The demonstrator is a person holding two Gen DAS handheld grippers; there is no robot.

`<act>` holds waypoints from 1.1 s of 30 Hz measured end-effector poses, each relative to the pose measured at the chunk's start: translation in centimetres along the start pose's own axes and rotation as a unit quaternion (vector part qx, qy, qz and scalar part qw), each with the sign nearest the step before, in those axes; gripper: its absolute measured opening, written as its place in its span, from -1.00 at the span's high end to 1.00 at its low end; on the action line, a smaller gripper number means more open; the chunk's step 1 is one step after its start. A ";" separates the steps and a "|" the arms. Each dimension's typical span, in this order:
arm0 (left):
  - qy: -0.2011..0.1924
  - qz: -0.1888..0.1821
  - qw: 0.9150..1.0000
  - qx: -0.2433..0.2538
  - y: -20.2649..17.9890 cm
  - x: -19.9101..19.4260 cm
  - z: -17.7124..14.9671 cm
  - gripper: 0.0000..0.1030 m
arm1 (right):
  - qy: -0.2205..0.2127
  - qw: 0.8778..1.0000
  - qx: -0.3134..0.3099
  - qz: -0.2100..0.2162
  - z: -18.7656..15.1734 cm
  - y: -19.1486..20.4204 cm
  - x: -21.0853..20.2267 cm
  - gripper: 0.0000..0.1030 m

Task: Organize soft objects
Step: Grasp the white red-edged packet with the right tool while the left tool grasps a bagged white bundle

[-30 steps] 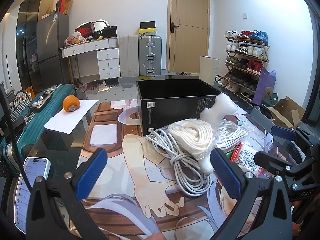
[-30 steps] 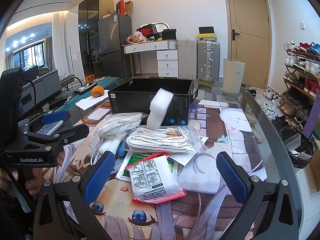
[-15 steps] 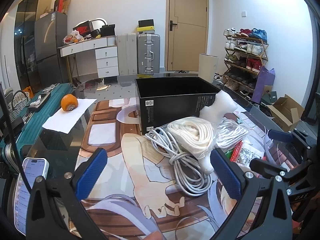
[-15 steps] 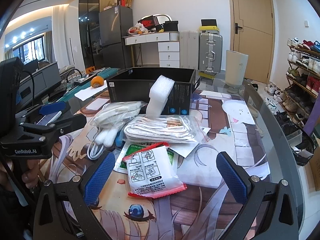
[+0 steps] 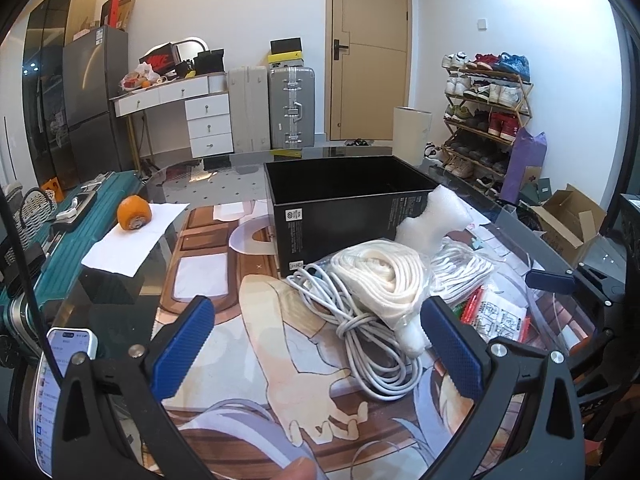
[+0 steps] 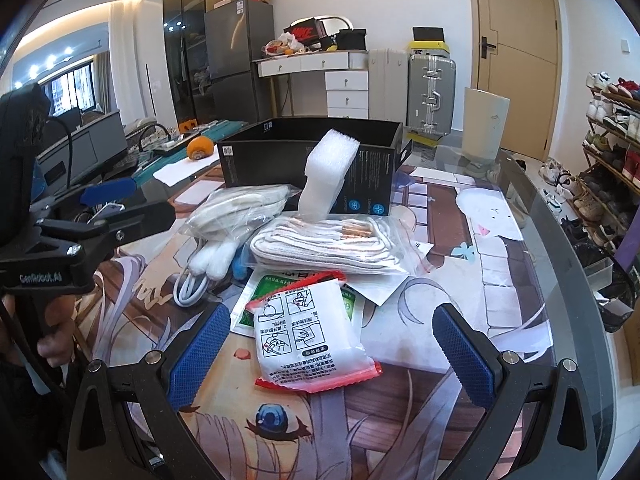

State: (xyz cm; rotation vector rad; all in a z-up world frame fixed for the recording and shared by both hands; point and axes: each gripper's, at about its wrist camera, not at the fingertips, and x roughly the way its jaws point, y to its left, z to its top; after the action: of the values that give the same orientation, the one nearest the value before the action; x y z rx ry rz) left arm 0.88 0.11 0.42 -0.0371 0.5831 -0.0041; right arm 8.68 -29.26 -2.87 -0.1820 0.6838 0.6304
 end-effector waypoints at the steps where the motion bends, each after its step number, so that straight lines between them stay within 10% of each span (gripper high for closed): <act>1: 0.000 0.003 1.000 0.001 0.0 0.1 0.0 -1.00 | 0.002 1.000 -0.002 0.001 0.0 0.1 0.1 -0.99; 26: 0.077 -0.044 0.996 -0.005 -2.0 5.3 2.2 -0.97 | 0.039 0.999 -0.022 0.031 -0.3 0.6 1.8 -0.92; 33: 0.093 -0.057 0.994 -0.028 -1.6 6.3 2.2 -0.47 | 0.043 0.998 -0.027 0.036 -0.4 0.8 2.1 -0.59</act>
State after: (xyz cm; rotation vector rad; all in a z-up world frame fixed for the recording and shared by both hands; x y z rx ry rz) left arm 7.36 -1.48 -1.17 -0.1249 0.7662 -0.1038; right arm 9.27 -27.76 -4.43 -0.2372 0.7598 0.7147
